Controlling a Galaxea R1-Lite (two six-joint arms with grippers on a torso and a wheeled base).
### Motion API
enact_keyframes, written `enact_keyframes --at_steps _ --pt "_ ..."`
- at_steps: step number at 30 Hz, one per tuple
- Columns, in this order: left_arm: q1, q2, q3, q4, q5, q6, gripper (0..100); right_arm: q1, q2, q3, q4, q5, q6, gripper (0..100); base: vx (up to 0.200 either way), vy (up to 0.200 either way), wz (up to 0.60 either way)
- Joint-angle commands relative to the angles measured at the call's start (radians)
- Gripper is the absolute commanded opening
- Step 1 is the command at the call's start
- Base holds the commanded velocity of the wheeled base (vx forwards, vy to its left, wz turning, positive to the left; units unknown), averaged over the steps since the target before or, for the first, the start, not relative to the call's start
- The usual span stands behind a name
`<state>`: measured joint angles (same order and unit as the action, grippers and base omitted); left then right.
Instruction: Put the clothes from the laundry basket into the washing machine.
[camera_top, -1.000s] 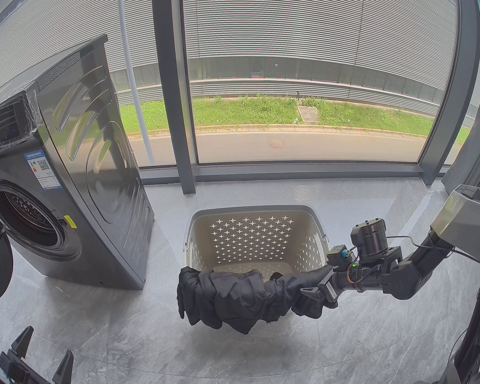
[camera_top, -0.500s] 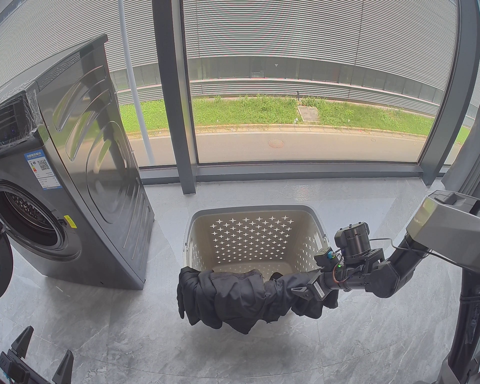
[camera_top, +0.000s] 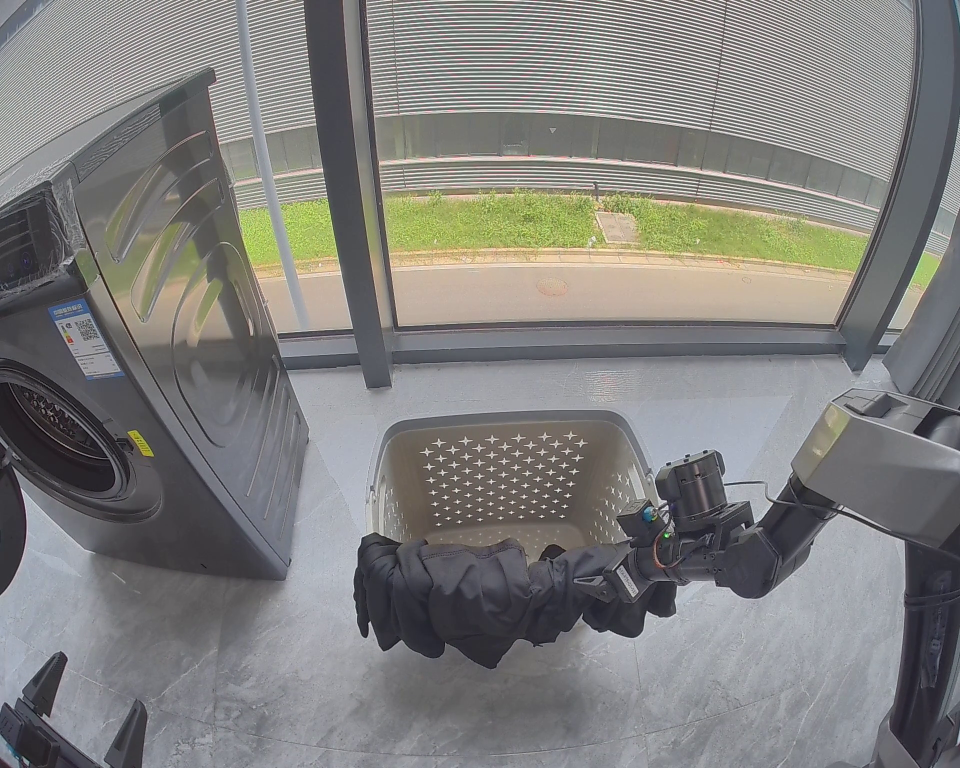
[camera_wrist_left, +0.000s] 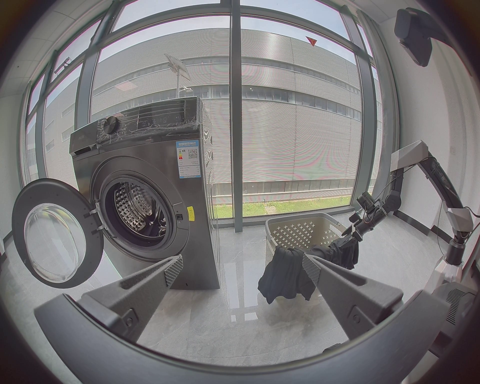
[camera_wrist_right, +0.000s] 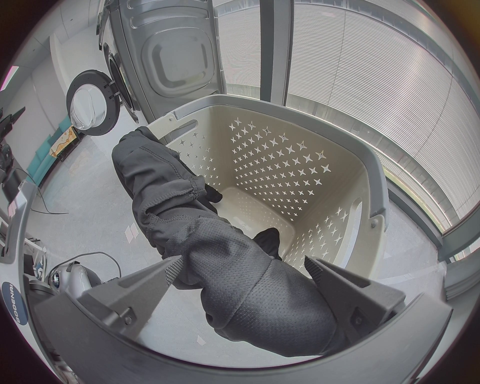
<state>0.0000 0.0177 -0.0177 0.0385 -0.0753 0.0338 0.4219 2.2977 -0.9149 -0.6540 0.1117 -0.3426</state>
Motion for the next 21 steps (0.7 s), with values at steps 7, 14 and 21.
enact_keyframes --at_steps 7,14,21 --pt "0.000 -0.018 0.018 0.000 0.000 0.000 100 0.003 0.011 -0.012 -0.006 -0.001 -0.001 0 0.000 0.000 0.00" --pt "0.000 -0.018 0.018 0.000 0.000 0.000 100 0.017 -0.001 -0.012 -0.006 -0.001 0.000 0 0.000 0.000 0.00" --pt "0.000 -0.018 0.018 0.000 0.000 0.000 100 0.032 -0.067 -0.010 -0.006 -0.004 0.011 0 0.000 0.000 0.00"
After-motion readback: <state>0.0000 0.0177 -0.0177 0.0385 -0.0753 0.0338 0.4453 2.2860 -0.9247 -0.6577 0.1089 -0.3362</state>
